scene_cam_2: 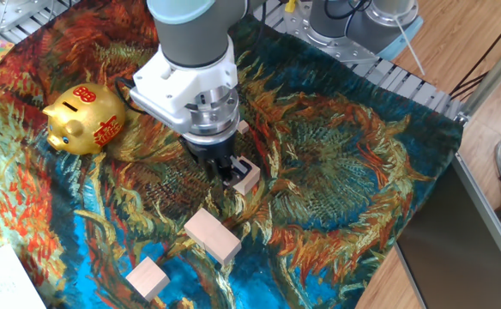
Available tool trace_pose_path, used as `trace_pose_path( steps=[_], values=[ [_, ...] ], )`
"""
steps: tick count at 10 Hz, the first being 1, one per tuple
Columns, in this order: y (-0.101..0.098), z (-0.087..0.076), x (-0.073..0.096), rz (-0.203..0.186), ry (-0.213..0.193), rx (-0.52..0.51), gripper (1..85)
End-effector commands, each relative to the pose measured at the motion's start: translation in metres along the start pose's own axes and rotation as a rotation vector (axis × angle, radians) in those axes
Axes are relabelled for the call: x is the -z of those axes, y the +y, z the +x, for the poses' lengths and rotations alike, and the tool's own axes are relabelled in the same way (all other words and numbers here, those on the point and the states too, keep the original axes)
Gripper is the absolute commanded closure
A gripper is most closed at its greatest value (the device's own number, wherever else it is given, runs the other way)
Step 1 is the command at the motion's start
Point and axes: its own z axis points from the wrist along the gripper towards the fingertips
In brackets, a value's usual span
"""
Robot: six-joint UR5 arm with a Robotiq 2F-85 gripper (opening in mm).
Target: Drop coins into a piggy bank
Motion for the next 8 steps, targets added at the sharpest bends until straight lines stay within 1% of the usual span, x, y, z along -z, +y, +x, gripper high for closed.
trace_pose_path(
  steps=[1,2,4,5,6,7,8],
  values=[
    [0.009,0.001,-0.013,0.006,-0.014,-0.019,53.7],
    [0.006,0.001,-0.015,0.008,-0.020,-0.002,53.7],
    [0.009,0.004,-0.013,-0.012,-0.008,0.029,53.0],
    [0.008,0.002,-0.013,-0.008,-0.015,0.040,53.0],
    [0.005,0.003,-0.013,0.004,-0.010,0.039,53.0],
    [0.005,0.011,-0.014,0.005,0.017,0.025,53.7],
    [0.008,0.015,-0.016,0.000,0.031,0.011,54.3]
  ],
)
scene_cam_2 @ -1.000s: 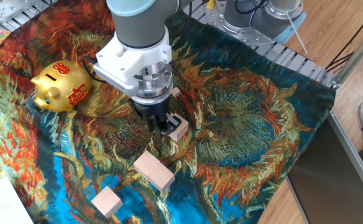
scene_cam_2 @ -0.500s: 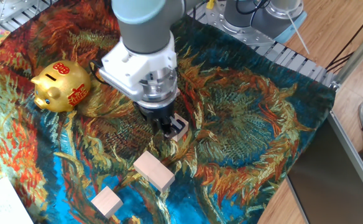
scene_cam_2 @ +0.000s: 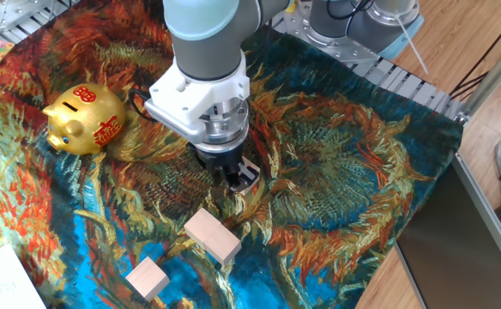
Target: Drop coins into a piggy bank
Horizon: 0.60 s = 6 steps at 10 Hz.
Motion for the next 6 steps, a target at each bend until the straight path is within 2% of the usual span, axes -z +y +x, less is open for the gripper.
trace_pose_path(
  steps=[1,3,5,6],
  values=[
    [0.0051,0.0082,-0.0036,-0.012,0.030,-0.019,54.3],
    [0.0081,0.0121,-0.0032,-0.015,0.036,-0.019,54.7],
    [0.0000,0.0071,-0.0020,0.012,0.019,0.020,54.3],
    [0.0027,0.0046,-0.0021,0.002,0.009,0.019,54.3]
  ],
)
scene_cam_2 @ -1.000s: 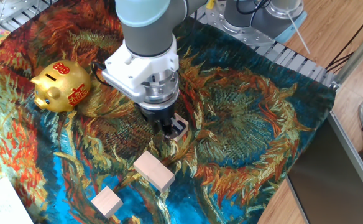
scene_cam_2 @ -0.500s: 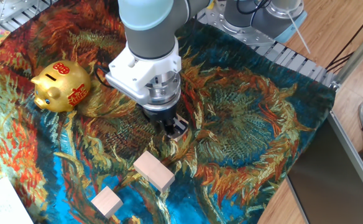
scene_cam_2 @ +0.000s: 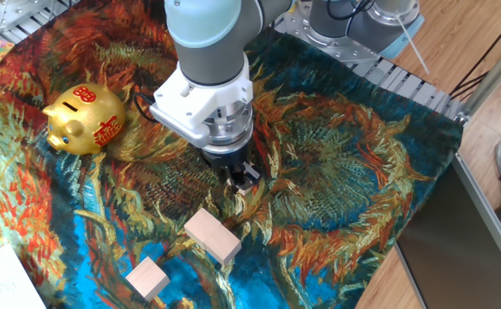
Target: Drop coins into a piggy bank
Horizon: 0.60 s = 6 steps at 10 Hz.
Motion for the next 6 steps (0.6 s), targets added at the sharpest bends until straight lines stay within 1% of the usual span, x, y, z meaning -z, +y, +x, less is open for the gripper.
trace_pose_path(
  steps=[1,3,4,6],
  values=[
    [0.0015,-0.0043,0.0014,-0.007,-0.017,0.010,54.3],
    [0.0027,-0.0056,0.0014,-0.012,-0.021,0.001,54.3],
    [0.0055,-0.0053,0.0014,-0.022,-0.020,-0.009,54.3],
    [0.0054,-0.0080,0.0012,-0.024,-0.031,-0.013,54.7]
  ],
)
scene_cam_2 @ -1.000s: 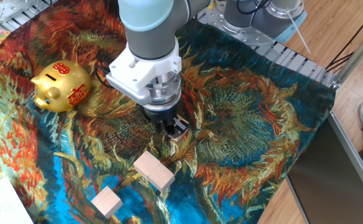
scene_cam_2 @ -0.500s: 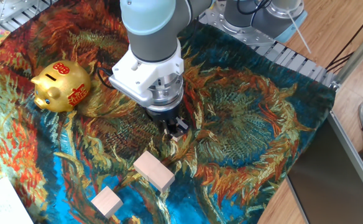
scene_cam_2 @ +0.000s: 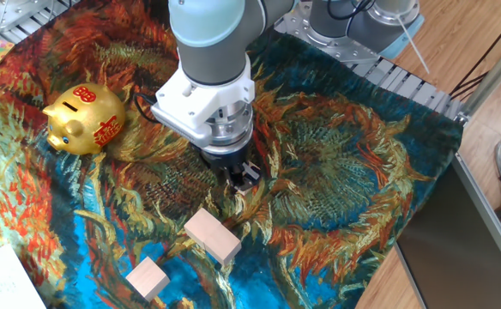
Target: Drop coins into a piggy bank
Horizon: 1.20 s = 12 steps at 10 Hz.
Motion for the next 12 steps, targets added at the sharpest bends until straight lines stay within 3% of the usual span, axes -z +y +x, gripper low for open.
trace_pose_path(
  steps=[1,7,10,12],
  values=[
    [0.002,-0.003,0.000,-0.015,-0.011,-0.014,54.7],
    [0.001,-0.008,-0.013,-0.024,-0.020,-0.008,55.0],
    [0.003,-0.016,-0.010,-0.028,-0.056,0.000,54.7],
    [-0.002,-0.007,-0.010,-0.011,-0.020,0.001,54.7]
  ],
)
